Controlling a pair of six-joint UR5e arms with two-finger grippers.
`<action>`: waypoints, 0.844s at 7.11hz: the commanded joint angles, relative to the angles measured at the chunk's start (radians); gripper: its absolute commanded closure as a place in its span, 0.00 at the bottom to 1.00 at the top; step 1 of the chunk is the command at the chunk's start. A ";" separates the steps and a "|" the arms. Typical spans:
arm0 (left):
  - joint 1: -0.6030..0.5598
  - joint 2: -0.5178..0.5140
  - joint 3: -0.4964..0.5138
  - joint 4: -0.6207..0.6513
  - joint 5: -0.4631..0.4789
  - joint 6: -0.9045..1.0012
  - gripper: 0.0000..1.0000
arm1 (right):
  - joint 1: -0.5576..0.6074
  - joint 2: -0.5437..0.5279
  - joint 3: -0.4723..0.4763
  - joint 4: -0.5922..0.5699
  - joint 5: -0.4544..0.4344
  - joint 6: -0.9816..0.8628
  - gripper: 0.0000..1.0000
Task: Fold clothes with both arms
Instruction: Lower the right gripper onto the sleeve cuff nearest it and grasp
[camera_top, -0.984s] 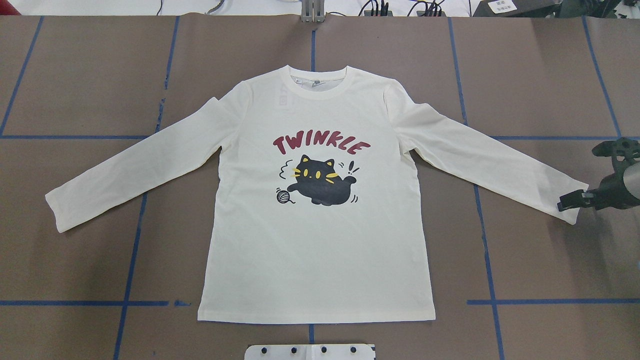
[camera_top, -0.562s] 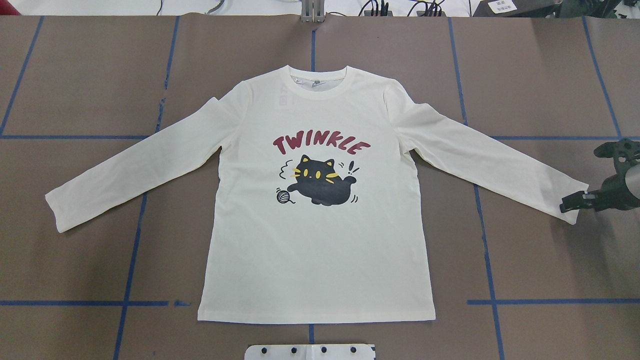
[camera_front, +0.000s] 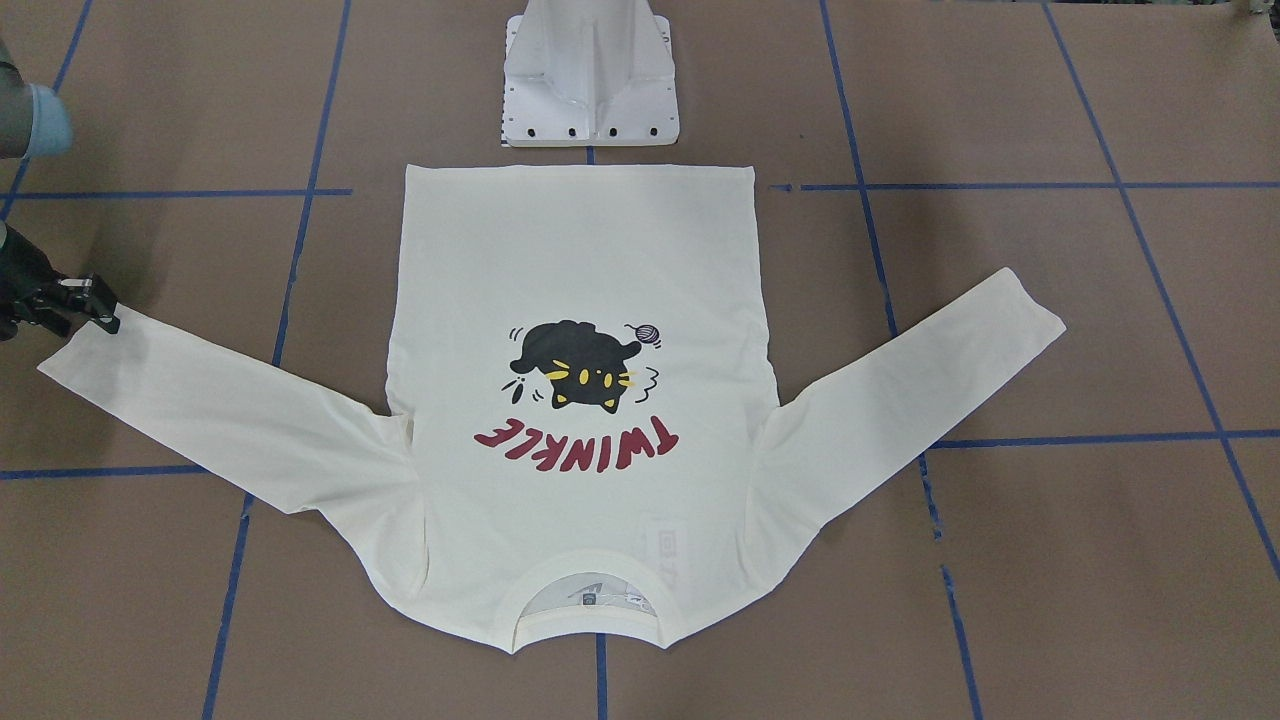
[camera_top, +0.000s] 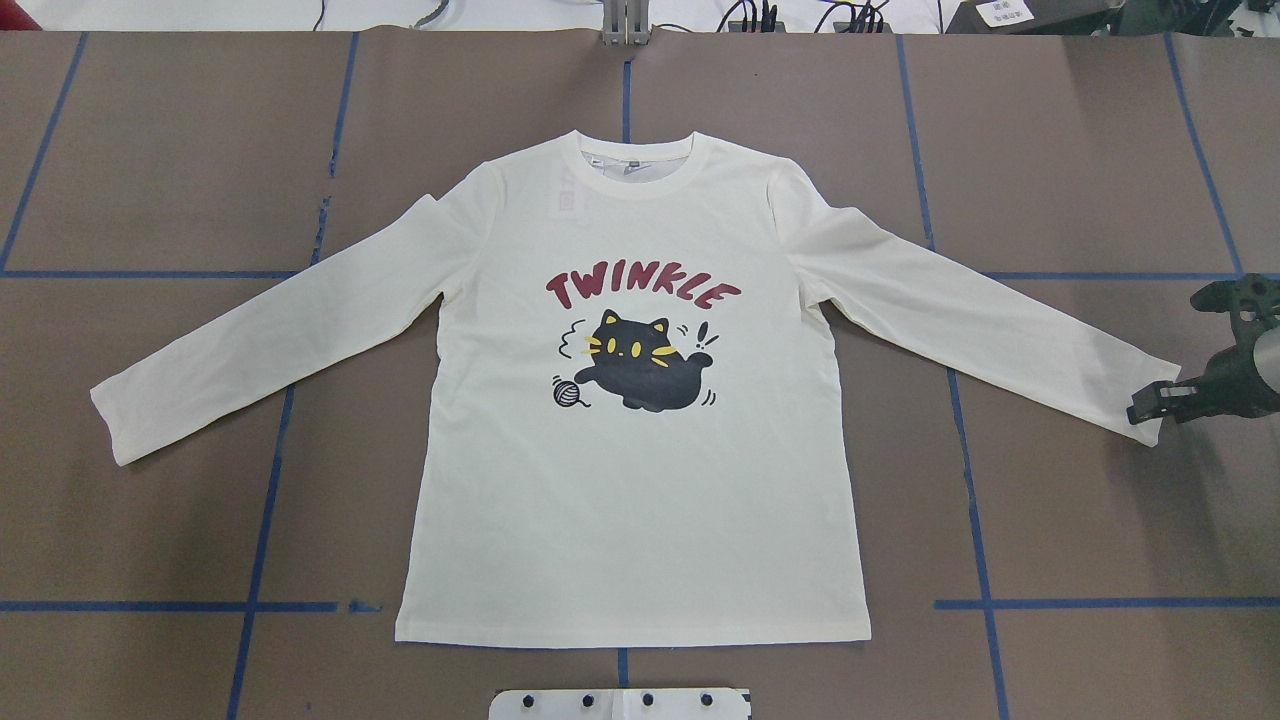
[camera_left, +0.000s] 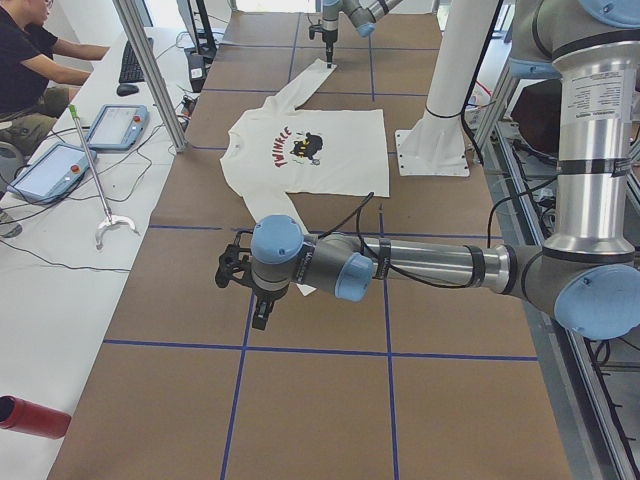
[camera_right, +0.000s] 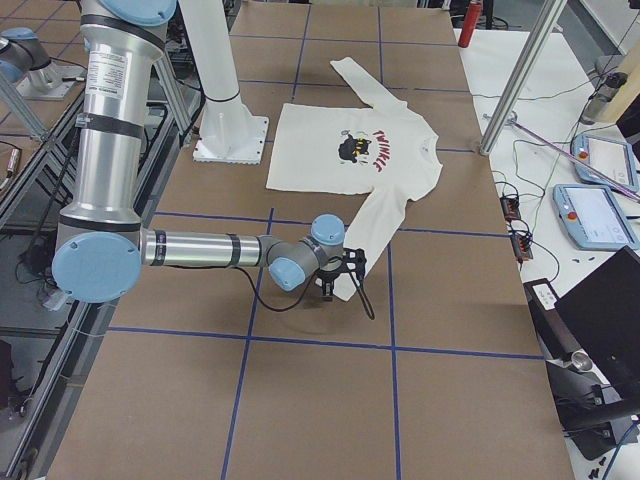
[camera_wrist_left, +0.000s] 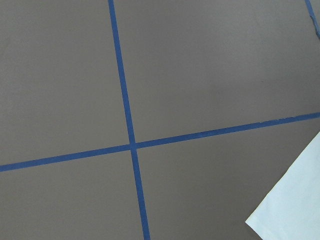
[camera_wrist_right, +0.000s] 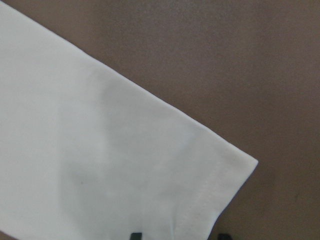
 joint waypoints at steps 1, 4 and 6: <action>0.000 0.000 0.003 0.000 0.000 0.000 0.00 | 0.029 0.002 0.007 0.000 0.027 -0.001 0.93; 0.000 -0.002 0.022 -0.018 0.000 0.000 0.00 | 0.065 0.014 0.071 0.003 0.042 -0.010 1.00; 0.000 -0.003 0.029 -0.029 0.000 -0.002 0.00 | 0.079 0.119 0.095 0.000 0.141 0.010 1.00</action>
